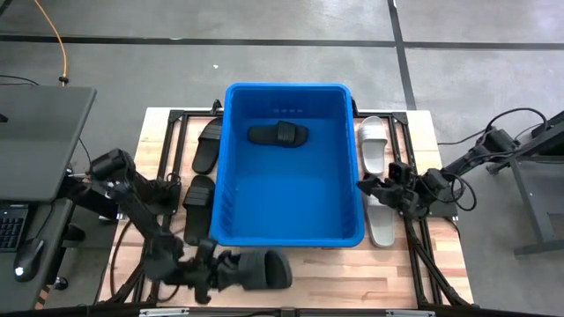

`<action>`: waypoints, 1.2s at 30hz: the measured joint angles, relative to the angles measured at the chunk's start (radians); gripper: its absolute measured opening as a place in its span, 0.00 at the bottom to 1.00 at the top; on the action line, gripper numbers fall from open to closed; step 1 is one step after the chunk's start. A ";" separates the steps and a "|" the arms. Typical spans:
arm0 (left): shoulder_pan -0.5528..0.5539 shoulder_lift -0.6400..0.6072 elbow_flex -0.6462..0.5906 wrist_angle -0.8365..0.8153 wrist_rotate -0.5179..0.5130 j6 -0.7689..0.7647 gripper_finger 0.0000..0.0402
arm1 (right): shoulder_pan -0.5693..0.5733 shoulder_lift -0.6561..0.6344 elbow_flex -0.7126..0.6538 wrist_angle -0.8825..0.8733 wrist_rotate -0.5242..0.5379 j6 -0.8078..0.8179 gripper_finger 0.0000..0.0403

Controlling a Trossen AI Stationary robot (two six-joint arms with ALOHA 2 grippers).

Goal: Pick and place slides into bin
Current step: Put the black slide into the blue container

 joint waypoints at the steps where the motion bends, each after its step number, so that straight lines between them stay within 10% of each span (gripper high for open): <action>1: 0.023 -0.022 0.012 -0.004 0.011 0.058 0.00 | -0.008 -0.010 -0.017 0.003 0.000 0.021 0.63; 6: 0.150 -0.173 0.045 -0.072 0.169 0.299 0.00 | -0.023 -0.046 -0.062 0.003 -0.008 0.048 0.63; 19: 0.582 -0.621 0.045 -0.932 0.534 0.166 0.00 | -0.023 -0.055 -0.068 -0.036 -0.004 0.057 0.63; 36: 1.460 -0.396 0.043 -0.884 1.446 0.301 0.00 | -0.022 -0.056 -0.068 -0.050 0.134 0.040 0.63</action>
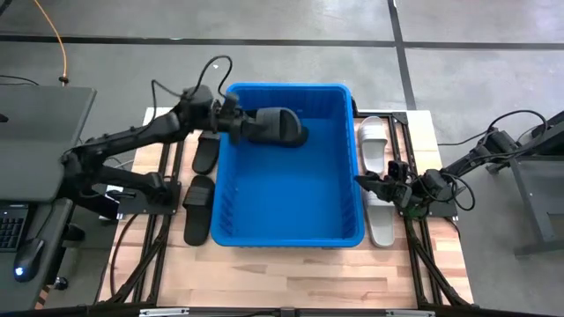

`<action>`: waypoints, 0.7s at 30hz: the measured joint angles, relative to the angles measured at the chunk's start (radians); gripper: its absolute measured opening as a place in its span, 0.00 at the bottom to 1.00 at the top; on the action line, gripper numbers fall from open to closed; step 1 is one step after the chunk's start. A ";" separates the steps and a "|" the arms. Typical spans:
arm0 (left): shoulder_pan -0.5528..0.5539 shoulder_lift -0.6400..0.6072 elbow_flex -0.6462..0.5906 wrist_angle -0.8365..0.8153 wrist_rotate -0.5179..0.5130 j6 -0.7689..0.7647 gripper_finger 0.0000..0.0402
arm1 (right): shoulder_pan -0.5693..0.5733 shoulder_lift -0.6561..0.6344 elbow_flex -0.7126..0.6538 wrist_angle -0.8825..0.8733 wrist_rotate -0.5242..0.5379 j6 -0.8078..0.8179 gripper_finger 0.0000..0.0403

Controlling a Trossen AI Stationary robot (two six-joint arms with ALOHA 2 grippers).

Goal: Pick and place slides into bin
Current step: Put the black slide into the blue container

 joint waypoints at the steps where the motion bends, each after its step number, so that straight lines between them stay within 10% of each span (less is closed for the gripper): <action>1: 0.024 0.026 0.000 0.038 0.018 0.000 0.00 | 0.000 0.000 0.000 0.000 0.015 0.001 0.63; 21: 0.134 0.434 0.001 0.286 0.047 -0.190 0.00 | 0.000 0.000 0.000 -0.019 0.075 0.019 0.63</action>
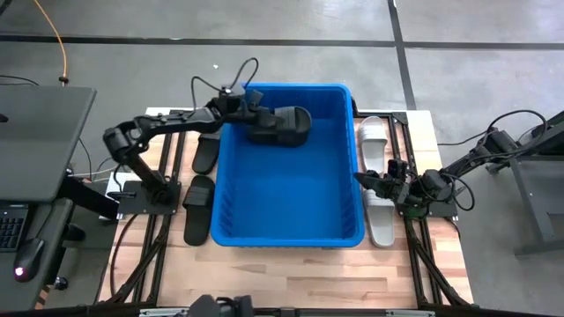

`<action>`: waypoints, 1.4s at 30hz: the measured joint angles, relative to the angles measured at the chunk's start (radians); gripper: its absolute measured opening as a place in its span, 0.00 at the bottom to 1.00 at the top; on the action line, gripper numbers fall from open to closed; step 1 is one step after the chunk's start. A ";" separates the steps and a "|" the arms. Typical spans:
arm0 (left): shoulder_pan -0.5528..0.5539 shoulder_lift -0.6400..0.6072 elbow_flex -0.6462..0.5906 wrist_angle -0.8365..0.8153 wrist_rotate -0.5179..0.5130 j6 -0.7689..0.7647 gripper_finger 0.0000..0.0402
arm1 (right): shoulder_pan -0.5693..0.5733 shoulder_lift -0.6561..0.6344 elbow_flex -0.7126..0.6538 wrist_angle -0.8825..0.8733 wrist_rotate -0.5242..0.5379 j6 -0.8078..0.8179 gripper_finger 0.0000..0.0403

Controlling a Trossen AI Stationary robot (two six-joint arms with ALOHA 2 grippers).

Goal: Pick and place slides into bin
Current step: Put the black slide into the blue container

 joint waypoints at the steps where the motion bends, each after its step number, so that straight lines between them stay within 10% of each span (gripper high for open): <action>1: 0.000 0.014 0.000 0.000 -0.005 0.002 0.00 | 0.000 0.000 0.000 -0.004 0.000 0.001 0.63; 26: 0.000 0.155 0.298 -0.464 -0.076 0.153 0.00 | 0.000 0.000 0.000 -0.055 0.016 0.054 0.63; 42: -0.068 0.171 0.352 -0.447 -0.144 0.030 0.00 | 0.000 0.000 0.000 -0.072 0.006 0.018 0.63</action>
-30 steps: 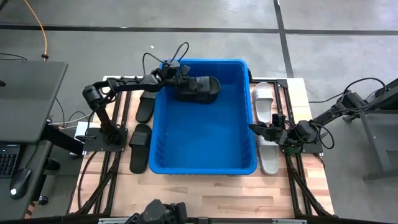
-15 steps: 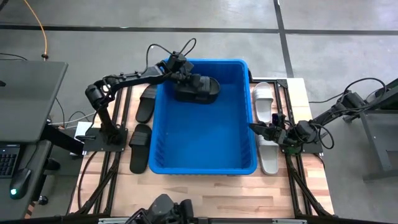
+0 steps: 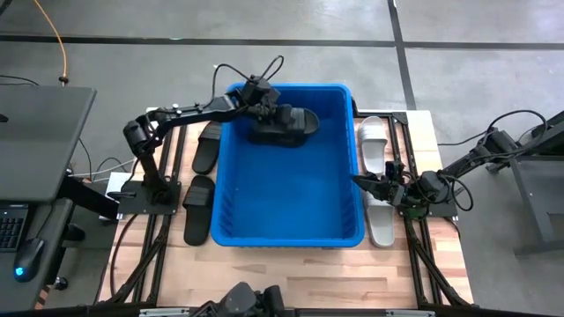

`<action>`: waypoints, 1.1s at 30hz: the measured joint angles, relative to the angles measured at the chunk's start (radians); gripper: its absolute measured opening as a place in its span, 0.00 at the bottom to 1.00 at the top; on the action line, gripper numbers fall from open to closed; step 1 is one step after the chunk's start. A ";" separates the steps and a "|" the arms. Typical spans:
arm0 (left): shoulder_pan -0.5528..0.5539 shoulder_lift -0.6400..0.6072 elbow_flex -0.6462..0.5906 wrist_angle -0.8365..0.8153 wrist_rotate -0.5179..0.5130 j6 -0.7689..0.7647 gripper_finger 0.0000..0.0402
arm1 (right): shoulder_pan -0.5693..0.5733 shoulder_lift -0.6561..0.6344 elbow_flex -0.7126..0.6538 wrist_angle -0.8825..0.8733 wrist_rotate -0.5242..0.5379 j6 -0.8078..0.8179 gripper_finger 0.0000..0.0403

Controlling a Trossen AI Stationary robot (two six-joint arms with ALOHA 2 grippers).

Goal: Pick and place slides into bin
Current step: Put the black slide into the blue container

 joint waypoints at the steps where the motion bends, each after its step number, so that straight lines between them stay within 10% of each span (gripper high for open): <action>1: 0.000 0.010 0.000 -0.002 0.023 -0.008 0.00 | 0.000 0.000 0.000 0.000 -0.002 0.000 0.63; 33: -0.017 0.080 0.003 -0.187 -0.134 0.061 0.05 | 0.000 0.000 0.000 -0.022 -0.092 0.049 0.63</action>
